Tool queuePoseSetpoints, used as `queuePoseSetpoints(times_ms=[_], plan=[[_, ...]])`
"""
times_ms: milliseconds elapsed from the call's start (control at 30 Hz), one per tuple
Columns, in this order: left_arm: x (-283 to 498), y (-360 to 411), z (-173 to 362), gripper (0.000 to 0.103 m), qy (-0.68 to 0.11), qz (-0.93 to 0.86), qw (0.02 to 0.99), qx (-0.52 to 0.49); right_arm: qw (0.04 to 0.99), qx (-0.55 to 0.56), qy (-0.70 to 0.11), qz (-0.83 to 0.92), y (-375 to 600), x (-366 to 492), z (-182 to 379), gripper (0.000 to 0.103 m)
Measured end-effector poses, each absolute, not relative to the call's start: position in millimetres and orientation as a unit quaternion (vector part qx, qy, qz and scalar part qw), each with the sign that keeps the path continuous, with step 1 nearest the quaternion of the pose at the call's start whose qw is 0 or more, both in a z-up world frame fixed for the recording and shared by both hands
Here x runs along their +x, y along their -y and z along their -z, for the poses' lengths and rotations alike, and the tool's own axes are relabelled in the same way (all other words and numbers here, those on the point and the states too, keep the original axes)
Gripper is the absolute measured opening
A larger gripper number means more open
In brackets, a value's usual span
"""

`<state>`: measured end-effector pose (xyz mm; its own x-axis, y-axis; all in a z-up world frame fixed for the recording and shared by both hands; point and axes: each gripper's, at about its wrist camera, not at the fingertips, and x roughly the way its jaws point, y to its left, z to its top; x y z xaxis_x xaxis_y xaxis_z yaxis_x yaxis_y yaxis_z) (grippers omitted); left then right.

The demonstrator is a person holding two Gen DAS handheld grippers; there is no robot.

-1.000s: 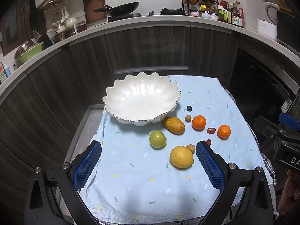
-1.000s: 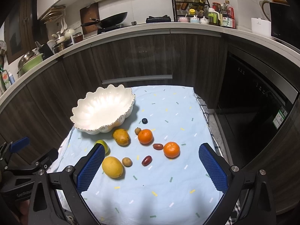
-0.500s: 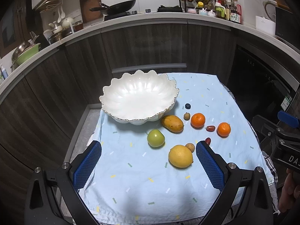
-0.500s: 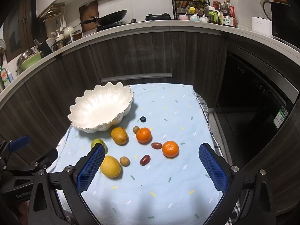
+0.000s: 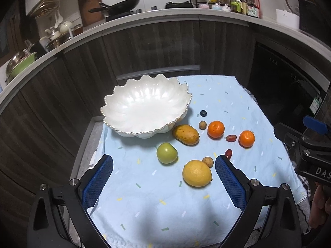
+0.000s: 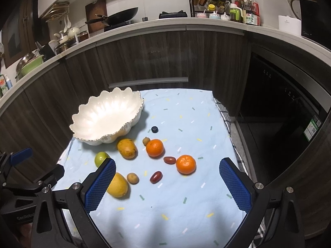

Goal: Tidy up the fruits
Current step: 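Grasp the yellow lemon with the left tool while the right tool grasps an orange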

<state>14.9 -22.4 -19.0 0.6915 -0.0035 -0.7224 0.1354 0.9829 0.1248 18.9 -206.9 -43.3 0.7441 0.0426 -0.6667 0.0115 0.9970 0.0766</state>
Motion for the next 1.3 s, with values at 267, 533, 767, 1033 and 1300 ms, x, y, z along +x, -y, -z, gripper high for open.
queuePoseSetpoints(times_ms=[267, 533, 767, 1033, 1300], plan=[[34, 36, 52, 0.097, -0.413, 0.064, 0.903, 0.097, 0.926, 0.028, -0.377, -0.002, 214, 42, 75, 0.101], [50, 50, 85, 0.096, -0.426, 0.086, 0.895, 0.100, 0.920, 0.015, -0.392, -0.005, 218, 61, 105, 0.099], [58, 59, 112, 0.092, -0.442, 0.104, 0.884, 0.107, 0.917, -0.004, -0.399, -0.012, 217, 74, 127, 0.099], [64, 68, 140, 0.084, -0.462, 0.123, 0.871, 0.112, 0.912, -0.024, -0.409, -0.020, 217, 86, 149, 0.095], [70, 70, 161, 0.082, -0.480, 0.132, 0.861, 0.104, 0.909, -0.035, -0.414, -0.023, 217, 99, 167, 0.089]])
